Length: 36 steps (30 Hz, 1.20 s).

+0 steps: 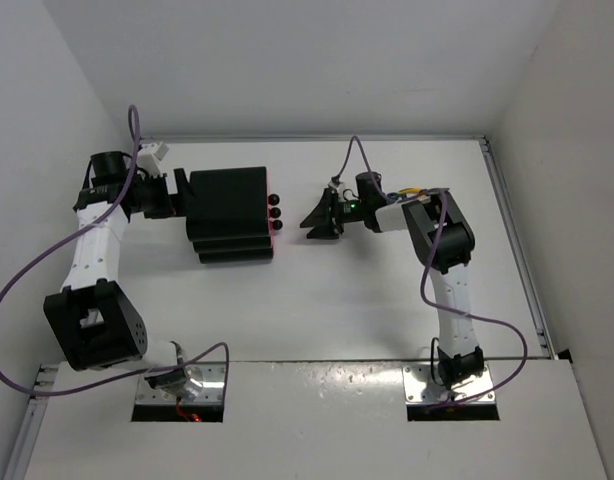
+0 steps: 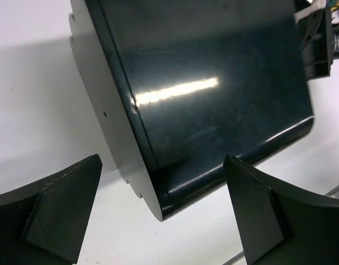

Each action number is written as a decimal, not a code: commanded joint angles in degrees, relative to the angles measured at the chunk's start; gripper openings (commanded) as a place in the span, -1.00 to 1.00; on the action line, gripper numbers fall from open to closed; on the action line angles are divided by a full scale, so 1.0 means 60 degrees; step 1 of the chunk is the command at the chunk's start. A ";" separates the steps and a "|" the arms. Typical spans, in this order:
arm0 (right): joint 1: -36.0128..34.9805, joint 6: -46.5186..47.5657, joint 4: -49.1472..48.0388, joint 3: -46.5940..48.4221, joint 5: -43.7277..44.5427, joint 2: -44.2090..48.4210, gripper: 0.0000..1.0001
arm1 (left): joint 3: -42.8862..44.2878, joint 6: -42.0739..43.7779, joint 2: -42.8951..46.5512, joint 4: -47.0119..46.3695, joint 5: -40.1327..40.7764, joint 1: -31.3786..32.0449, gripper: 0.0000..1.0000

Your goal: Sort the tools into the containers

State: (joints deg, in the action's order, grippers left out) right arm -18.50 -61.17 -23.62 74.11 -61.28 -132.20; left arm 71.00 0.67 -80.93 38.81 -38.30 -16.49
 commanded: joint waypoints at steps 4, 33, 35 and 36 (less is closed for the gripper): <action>-0.0300 -0.2284 -0.2698 0.1007 0.1027 -0.0948 0.13 | -0.0115 -0.0302 -0.0282 -0.0521 0.0613 0.0200 0.98; -0.1633 -0.3341 -0.3226 0.2066 0.1438 -0.2534 -0.52 | -0.0379 -0.0214 -0.0853 -0.0784 0.1067 0.0288 0.98; -0.1633 -0.3341 -0.3372 0.1612 0.1351 -0.2357 -0.67 | -0.0379 -0.0214 -0.0853 -0.0784 0.1067 0.0288 0.98; -0.1532 -0.3341 -0.3373 0.1464 0.1350 -0.2356 -0.72 | -0.0379 -0.0214 -0.0853 -0.0784 0.1067 0.0288 0.98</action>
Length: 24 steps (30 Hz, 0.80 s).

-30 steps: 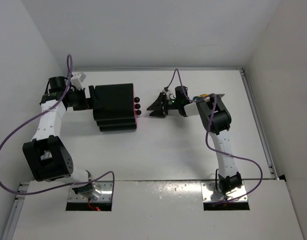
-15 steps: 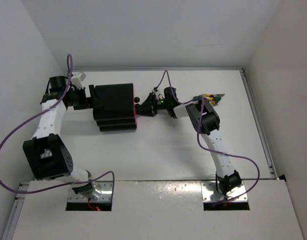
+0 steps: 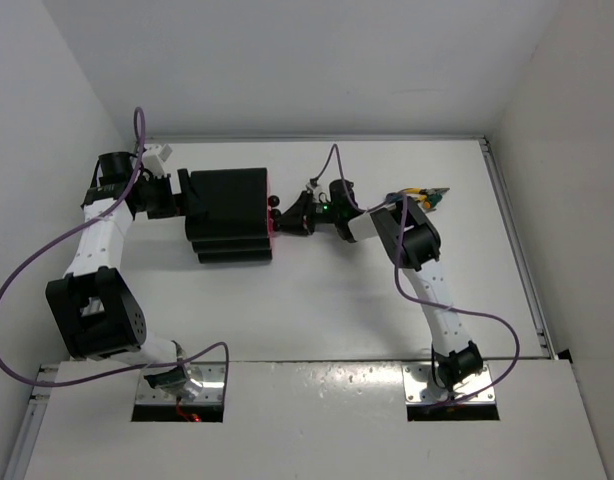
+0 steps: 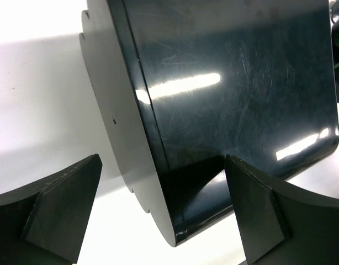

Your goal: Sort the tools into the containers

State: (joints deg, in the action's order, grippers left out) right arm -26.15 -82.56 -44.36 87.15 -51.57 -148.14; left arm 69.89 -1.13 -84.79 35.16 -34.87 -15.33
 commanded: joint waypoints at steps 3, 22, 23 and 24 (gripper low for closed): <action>-0.0023 0.0313 -0.0107 -0.1324 -0.0267 0.0738 -0.85 | -0.0193 0.0085 -0.0208 -0.0278 0.0583 0.0095 0.98; 0.1706 0.0693 -0.0546 -0.3669 -0.0575 0.1764 -0.90 | -0.0295 -0.0003 -0.0296 -0.0469 0.0685 0.0095 0.98; 0.1707 0.0694 -0.0546 -0.3671 -0.0662 0.1764 -0.90 | -0.0295 -0.0090 -0.0296 -0.0469 0.0685 0.0095 0.98; 0.1809 0.0694 -0.0546 -0.3773 -0.0663 0.1764 -0.90 | -0.0382 -0.0091 -0.0296 -0.0556 0.0685 0.0095 0.98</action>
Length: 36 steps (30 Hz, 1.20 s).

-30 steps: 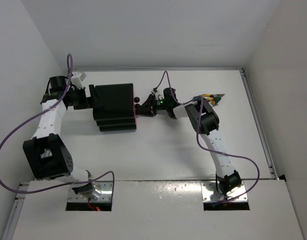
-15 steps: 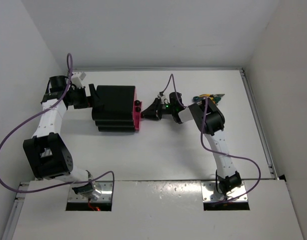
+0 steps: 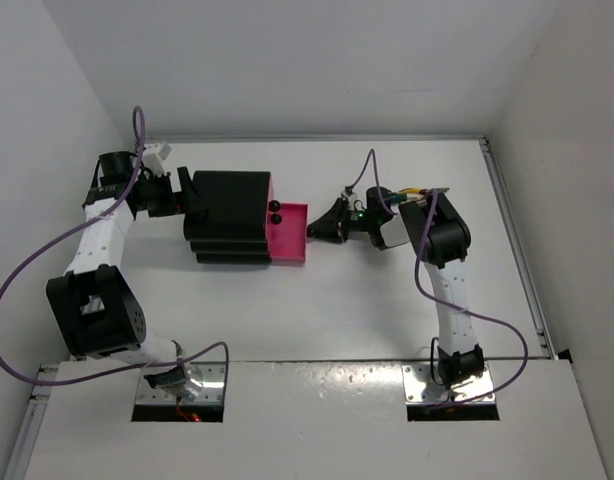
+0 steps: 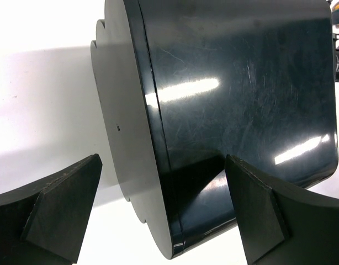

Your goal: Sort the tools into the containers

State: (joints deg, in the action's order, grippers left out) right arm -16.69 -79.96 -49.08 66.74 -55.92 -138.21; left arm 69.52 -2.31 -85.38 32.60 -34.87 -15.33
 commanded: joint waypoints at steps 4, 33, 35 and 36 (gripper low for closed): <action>0.0335 0.0363 0.0241 -0.0459 -0.0026 0.0198 -0.86 | -0.0321 0.0106 -0.0198 -0.0131 0.0685 0.0095 0.98; 0.1169 0.5570 0.6660 0.0299 0.1435 0.2905 0.28 | -0.0497 0.0018 -0.0286 -0.0482 0.0861 0.0270 0.98; 0.1170 0.6336 0.7575 0.0594 0.1877 0.3258 0.28 | -0.0497 0.0105 -0.0198 -0.0569 0.0962 0.0357 0.98; 0.1170 0.6876 0.7840 0.0682 0.2111 0.3492 0.28 | -0.0497 0.0106 -0.0198 -0.0570 0.0963 0.0358 0.98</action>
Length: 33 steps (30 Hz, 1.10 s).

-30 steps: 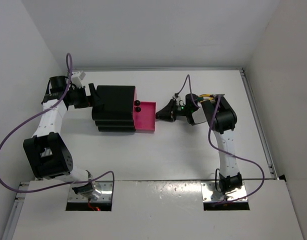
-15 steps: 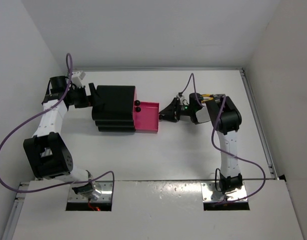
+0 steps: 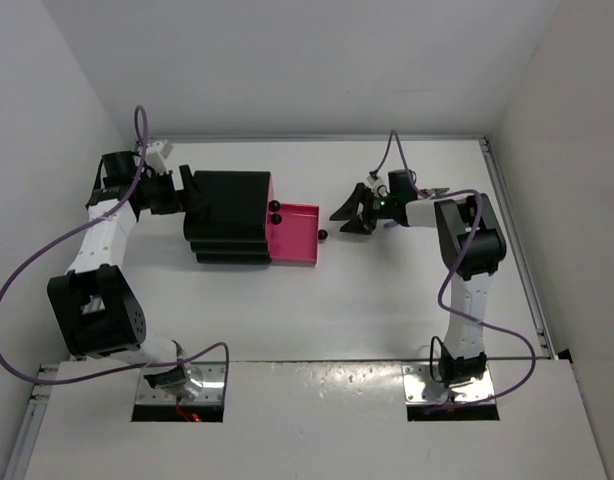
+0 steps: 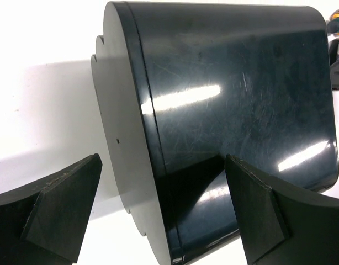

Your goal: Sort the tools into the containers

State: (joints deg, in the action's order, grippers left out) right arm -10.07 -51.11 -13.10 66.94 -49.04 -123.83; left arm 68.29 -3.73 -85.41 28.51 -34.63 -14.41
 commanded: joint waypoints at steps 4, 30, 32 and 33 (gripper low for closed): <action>0.0066 0.3623 0.2885 0.0752 0.2645 0.2618 0.28 | -0.0293 0.0430 0.0083 0.0023 0.1114 0.0293 0.98; 0.2512 0.3351 0.5331 0.2742 0.7411 0.2389 -0.13 | 0.1919 0.0372 0.1607 -0.0166 0.4044 0.1948 0.98; 0.2411 0.2445 0.6224 0.3577 0.7776 0.1659 -0.24 | 0.1919 0.0372 0.1607 -0.0167 0.4146 0.2035 0.98; 0.2410 0.2193 0.6517 0.3827 0.7879 0.1408 -0.24 | 0.1919 0.0372 0.1607 -0.0167 0.4262 0.2036 0.98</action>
State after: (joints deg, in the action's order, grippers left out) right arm 4.67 -28.88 20.45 84.53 -5.13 -111.79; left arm 78.17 -0.34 -76.64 29.06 -11.42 -2.92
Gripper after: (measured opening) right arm 0.383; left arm 0.990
